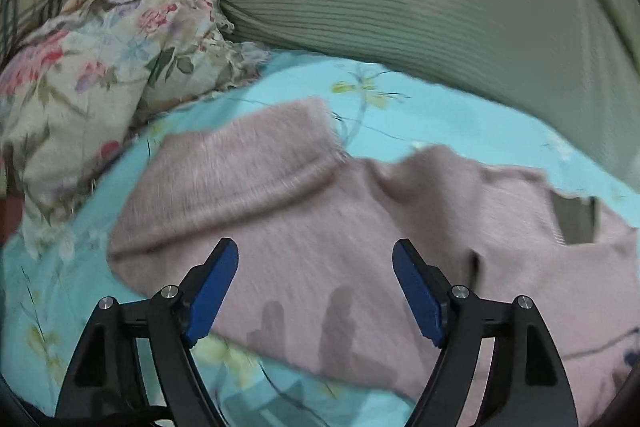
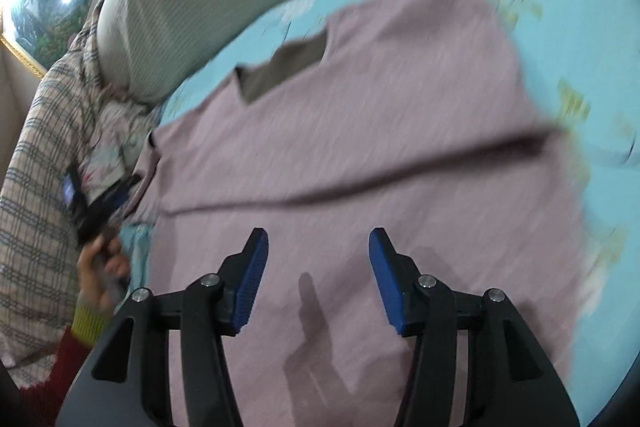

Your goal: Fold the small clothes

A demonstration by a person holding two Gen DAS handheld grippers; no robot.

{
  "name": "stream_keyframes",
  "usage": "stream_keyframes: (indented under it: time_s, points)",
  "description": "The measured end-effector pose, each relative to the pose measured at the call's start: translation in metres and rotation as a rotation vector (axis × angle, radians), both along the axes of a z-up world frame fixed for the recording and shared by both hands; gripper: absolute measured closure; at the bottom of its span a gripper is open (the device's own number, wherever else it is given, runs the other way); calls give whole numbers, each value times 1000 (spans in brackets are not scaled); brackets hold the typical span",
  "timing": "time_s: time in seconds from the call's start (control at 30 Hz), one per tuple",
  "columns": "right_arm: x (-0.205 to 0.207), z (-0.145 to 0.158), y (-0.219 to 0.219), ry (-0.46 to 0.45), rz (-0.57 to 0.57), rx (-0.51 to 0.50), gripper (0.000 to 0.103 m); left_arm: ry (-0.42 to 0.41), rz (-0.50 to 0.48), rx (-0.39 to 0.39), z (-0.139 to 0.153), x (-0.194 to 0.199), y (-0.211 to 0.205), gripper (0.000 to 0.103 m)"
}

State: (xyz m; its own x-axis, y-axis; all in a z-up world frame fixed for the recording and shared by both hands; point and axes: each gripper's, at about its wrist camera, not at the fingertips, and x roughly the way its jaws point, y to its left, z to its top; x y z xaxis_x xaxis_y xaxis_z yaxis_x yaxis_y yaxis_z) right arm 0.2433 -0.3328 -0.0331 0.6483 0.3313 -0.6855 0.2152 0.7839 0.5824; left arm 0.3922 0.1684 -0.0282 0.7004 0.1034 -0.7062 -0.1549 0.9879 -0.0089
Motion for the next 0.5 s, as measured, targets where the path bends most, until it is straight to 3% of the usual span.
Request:
stream_keyframes:
  time_s: [0.2,0.27,0.33,0.37,0.5]
  points:
    - [-2,-3,8,26,-6,10,49,68,53,216,-20,57,-1,23]
    - [-2,-2,5,27,-18,6,49,76,62,248,-28,68,1,25]
    - [-5,1,3,19,-28,2,49,75,48,233,-30,73,3,61]
    - [-6,3,2,11,-33,0,49,82,37,204,-29,72,4,100]
    - [-8,10,4,-19,-24,1,49,9,28,101,-8,50,4,99]
